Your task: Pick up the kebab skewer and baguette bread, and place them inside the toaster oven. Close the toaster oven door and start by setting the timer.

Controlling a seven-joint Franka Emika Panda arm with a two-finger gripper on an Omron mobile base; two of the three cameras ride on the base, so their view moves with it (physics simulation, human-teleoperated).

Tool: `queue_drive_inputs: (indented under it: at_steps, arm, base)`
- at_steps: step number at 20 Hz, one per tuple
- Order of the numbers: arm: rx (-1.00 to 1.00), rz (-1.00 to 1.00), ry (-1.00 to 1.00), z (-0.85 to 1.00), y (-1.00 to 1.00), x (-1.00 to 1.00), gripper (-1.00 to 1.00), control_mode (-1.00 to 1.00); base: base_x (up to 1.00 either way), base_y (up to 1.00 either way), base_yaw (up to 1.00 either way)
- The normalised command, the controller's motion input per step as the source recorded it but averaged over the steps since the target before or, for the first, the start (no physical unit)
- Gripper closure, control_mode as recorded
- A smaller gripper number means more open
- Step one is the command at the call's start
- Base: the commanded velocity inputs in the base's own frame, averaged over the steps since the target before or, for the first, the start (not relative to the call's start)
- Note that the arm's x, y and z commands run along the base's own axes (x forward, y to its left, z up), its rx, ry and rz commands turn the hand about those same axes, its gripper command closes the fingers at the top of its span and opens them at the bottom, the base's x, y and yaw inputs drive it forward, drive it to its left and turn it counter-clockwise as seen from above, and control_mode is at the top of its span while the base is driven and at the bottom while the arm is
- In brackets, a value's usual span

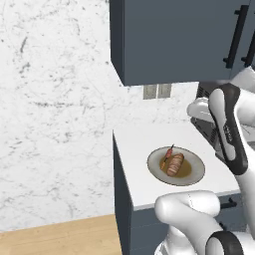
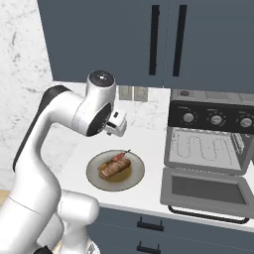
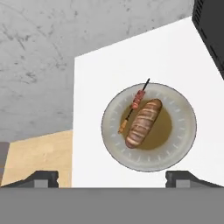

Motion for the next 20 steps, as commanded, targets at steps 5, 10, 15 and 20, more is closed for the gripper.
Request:
queue_drive_inputs:
  at_steps: [5,10,15,20]
  arm:
    - [0.06,-0.22,-0.27,-0.13,-1.00,-0.53,-1.00,-1.00]
    - [-0.04,-0.07,-0.22,-0.11,-1.00,-0.24,-1.00,-1.00]
    - [-0.07,0.00,-0.14,-0.09,-1.00,-0.06,-1.00,-1.00]
    - [-0.12,0.02,-0.05,-0.15,-1.00,0.02,-1.00,-1.00]
  base:
    - [0.00,0.00,0.00]
    - [0.00,0.00,0.00]
    - [0.00,0.00,0.00]
    - [0.00,0.00,0.00]
